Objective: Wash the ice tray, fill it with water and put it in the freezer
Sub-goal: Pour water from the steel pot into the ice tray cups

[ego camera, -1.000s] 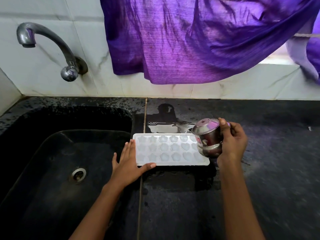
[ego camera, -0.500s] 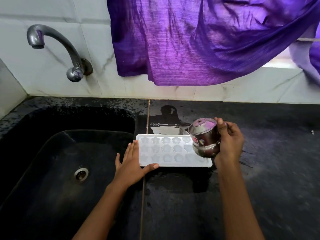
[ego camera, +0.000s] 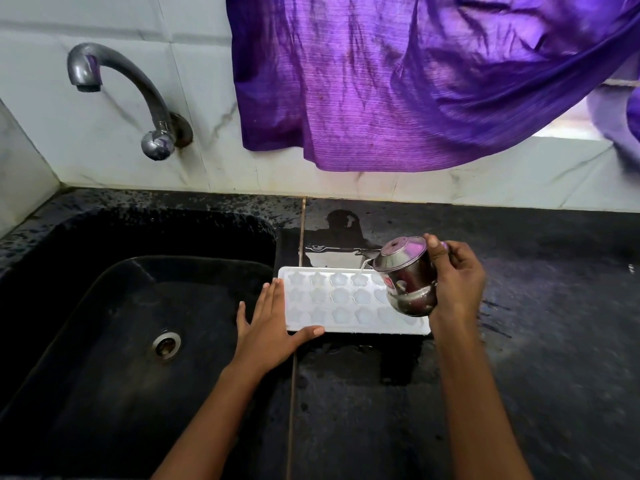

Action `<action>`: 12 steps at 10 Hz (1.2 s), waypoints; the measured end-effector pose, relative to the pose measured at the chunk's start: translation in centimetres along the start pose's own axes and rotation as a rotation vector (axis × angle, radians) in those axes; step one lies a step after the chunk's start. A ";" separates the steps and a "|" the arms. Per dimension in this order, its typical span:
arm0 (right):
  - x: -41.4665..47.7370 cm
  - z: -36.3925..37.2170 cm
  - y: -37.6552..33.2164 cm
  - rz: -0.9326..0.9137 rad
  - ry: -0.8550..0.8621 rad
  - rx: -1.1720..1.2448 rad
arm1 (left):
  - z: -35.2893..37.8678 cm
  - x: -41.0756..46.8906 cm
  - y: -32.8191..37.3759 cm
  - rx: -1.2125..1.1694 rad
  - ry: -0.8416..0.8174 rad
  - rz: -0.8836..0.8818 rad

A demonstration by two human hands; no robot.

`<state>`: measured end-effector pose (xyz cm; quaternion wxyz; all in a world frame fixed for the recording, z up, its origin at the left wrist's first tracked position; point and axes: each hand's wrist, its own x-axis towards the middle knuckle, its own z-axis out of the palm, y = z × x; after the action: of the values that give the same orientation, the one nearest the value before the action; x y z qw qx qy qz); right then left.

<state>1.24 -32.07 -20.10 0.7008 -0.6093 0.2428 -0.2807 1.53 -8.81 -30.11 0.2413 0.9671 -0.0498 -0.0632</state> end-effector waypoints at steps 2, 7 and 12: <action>-0.1 0.1 -0.2 -0.007 0.005 -0.018 | 0.0 0.0 0.1 0.009 0.006 0.000; 0.0 0.0 -0.4 -0.030 0.012 -0.056 | 0.1 -0.1 0.1 -0.004 0.011 0.005; 0.1 -0.2 0.2 0.050 0.039 0.136 | 0.2 -0.1 -0.1 -0.009 0.018 0.004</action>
<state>1.25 -32.26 -20.30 0.7425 -0.5483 0.2521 -0.2907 1.45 -8.82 -30.27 0.2462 0.9664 -0.0493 -0.0543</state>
